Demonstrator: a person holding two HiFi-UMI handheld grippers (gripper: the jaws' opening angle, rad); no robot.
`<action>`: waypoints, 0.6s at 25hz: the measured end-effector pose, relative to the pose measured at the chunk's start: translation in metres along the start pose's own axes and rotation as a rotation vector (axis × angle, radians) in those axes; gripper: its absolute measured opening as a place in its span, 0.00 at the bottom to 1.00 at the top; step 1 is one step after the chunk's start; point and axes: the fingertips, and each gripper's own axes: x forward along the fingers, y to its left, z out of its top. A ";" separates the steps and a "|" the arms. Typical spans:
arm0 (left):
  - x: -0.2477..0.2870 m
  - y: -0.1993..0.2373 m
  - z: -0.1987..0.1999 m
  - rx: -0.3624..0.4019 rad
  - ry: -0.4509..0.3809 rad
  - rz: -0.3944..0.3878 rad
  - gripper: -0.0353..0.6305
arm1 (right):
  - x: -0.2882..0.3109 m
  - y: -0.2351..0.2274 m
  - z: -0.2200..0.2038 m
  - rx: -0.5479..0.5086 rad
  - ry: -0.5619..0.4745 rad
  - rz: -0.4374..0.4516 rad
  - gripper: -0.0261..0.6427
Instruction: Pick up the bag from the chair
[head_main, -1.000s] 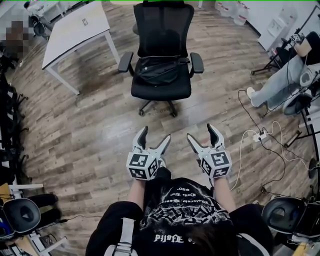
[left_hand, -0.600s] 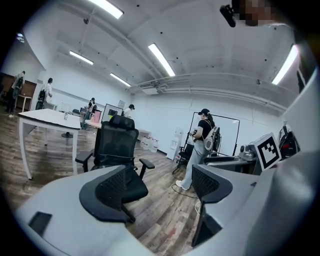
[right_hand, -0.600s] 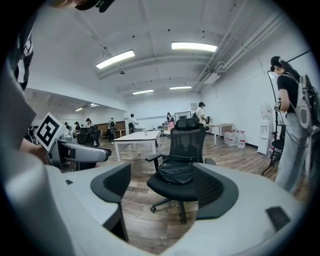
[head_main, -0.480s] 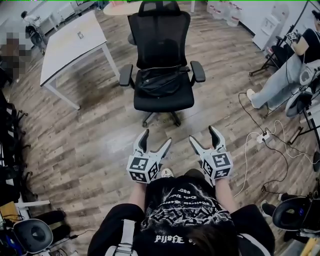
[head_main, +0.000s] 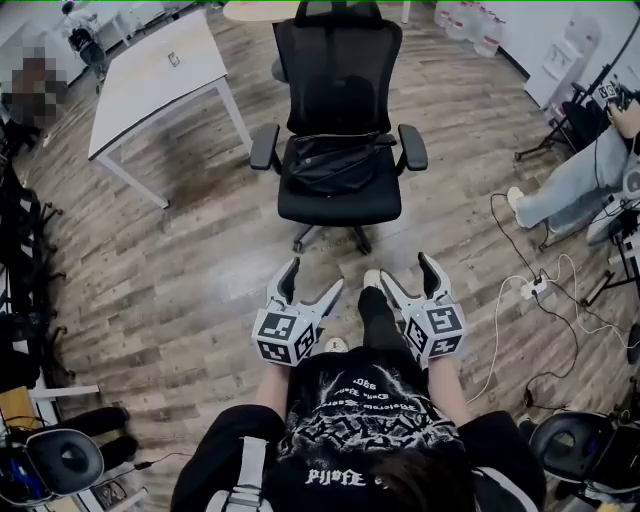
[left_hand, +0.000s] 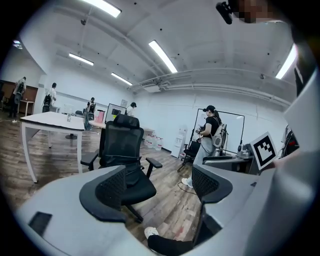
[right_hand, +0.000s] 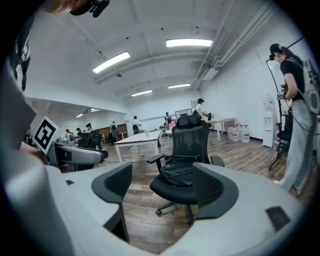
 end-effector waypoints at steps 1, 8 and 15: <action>0.005 0.005 0.001 -0.002 0.002 0.010 0.68 | 0.008 -0.003 0.000 0.002 0.005 0.011 0.60; 0.059 0.045 0.015 -0.036 0.014 0.080 0.68 | 0.082 -0.039 0.025 -0.021 0.005 0.080 0.60; 0.148 0.077 0.040 -0.082 0.040 0.112 0.68 | 0.169 -0.096 0.049 -0.034 0.055 0.154 0.60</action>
